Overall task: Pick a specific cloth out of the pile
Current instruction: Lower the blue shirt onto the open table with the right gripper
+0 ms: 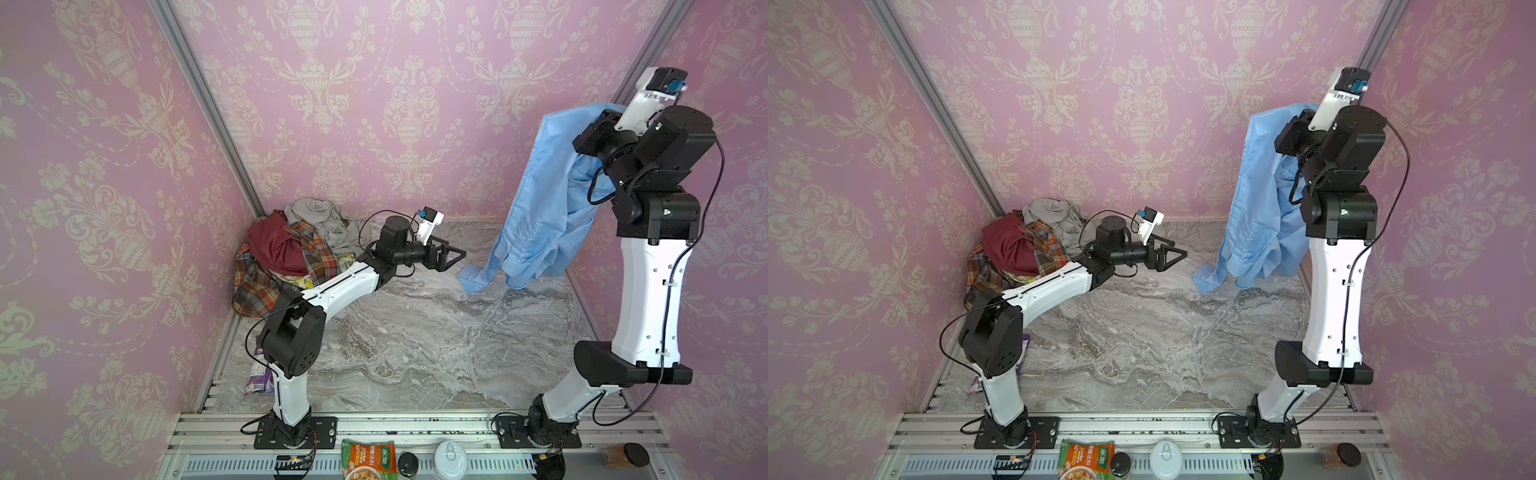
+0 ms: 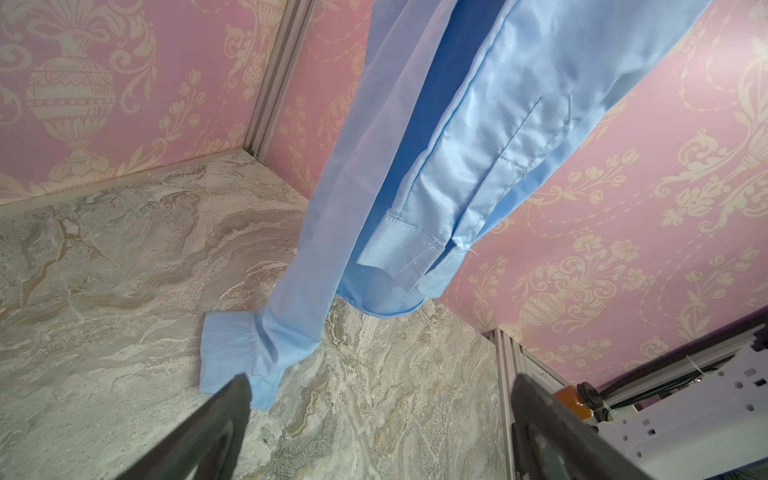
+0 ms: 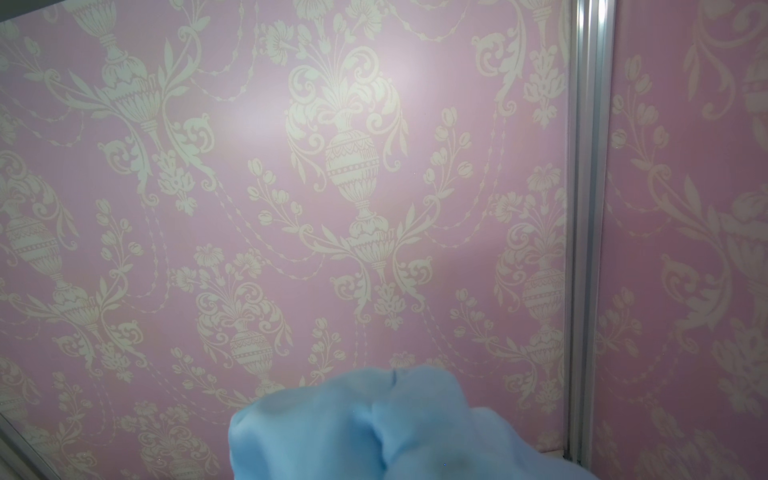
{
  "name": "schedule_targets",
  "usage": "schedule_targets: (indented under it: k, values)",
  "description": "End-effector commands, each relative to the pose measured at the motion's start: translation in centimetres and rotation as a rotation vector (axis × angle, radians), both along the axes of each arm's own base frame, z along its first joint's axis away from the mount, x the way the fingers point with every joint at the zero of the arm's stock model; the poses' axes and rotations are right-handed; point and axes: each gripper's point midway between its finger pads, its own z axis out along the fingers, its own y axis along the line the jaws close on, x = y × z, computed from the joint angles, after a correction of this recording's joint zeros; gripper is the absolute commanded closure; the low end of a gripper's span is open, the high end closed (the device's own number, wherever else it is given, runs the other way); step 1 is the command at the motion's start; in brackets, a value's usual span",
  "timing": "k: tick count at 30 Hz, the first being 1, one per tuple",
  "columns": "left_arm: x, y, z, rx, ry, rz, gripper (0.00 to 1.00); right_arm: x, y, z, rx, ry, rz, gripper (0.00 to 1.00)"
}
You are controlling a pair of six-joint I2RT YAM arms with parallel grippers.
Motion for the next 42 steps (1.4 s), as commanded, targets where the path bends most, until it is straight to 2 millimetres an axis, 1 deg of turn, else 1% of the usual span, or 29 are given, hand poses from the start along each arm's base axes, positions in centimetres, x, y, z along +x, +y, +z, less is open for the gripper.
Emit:
schedule_targets:
  k: [1, 2, 4, 7, 9, 11, 12, 13, 14, 17, 20, 23, 25, 30, 32, 36, 39, 42]
  values:
    - [0.0, -1.2, -0.9, 0.011, -0.007, -0.006, 0.01, -2.7, 0.3, 1.6, 0.034, -0.062, 0.022, 1.00]
    - [-0.2, -1.4, -1.0, 0.010, -0.008, -0.007, 0.01, -3.1, 0.4, 1.1, 0.046, -0.055, 0.028, 1.00]
    - [-0.3, -1.7, -1.4, 0.011, -0.004, -0.008, 0.02, -3.6, 0.7, -0.5, 0.076, -0.018, 0.042, 1.00]
    - [-0.4, -2.1, -2.1, 0.007, 0.009, -0.007, 0.02, -4.3, 1.1, -4.5, 0.124, 0.058, 0.060, 1.00]
    - [-0.5, -2.2, -2.6, 0.007, 0.020, -0.007, 0.02, -4.7, 1.3, -8.2, 0.150, 0.122, 0.058, 1.00]
    - [-0.6, -2.2, -3.1, 0.011, 0.027, -0.004, 0.03, -5.5, 1.4, -11.3, 0.159, 0.180, 0.050, 1.00]
    - [-0.6, -2.2, -3.3, 0.012, 0.030, -0.003, 0.03, -5.9, 1.4, -13.4, 0.161, 0.224, 0.040, 1.00]
    - [-0.7, -2.2, -3.5, 0.015, 0.032, -0.002, 0.03, -6.4, 1.3, -14.7, 0.163, 0.252, 0.028, 1.00]
    - [-0.7, -2.1, -3.7, 0.017, 0.035, 0.001, 0.03, -6.9, 1.3, -16.8, 0.167, 0.293, 0.022, 1.00]
    - [-0.7, -2.0, -4.2, 0.023, 0.045, 0.006, 0.03, -8.3, 1.1, -21.6, 0.174, 0.381, -0.006, 1.00]
    - [-0.9, -2.1, -4.6, 0.028, 0.051, 0.010, 0.04, -9.3, 0.6, -25.5, 0.170, 0.468, -0.047, 1.00]
    - [-1.0, -2.1, -5.0, 0.033, 0.054, 0.012, 0.04, -9.2, 0.5, -28.2, 0.177, 0.532, -0.058, 1.00]
    - [-1.2, -2.2, -5.2, 0.036, 0.055, 0.014, 0.05, -8.5, 0.4, -29.0, 0.183, 0.558, -0.062, 1.00]
    - [-1.7, -2.0, -6.3, 0.053, 0.073, 0.028, 0.06, -6.2, 0.4, -32.1, 0.189, 0.649, -0.067, 1.00]
    - [-1.8, -1.9, -6.6, 0.058, 0.079, 0.034, 0.07, -5.4, 0.2, -32.8, 0.185, 0.663, -0.074, 1.00]
    - [-2.4, -1.8, -6.9, 0.050, 0.093, 0.042, 0.11, -3.9, 0.0, -32.9, 0.159, 0.641, -0.077, 1.00]
    - [-3.5, -2.1, -7.3, 0.048, 0.091, 0.029, 0.13, -2.5, -0.1, -31.2, 0.145, 0.606, -0.073, 1.00]
    - [-4.8, -2.8, -8.6, 0.068, 0.090, 0.006, 0.22, -1.2, 0.0, -29.6, 0.138, 0.585, -0.065, 1.00]
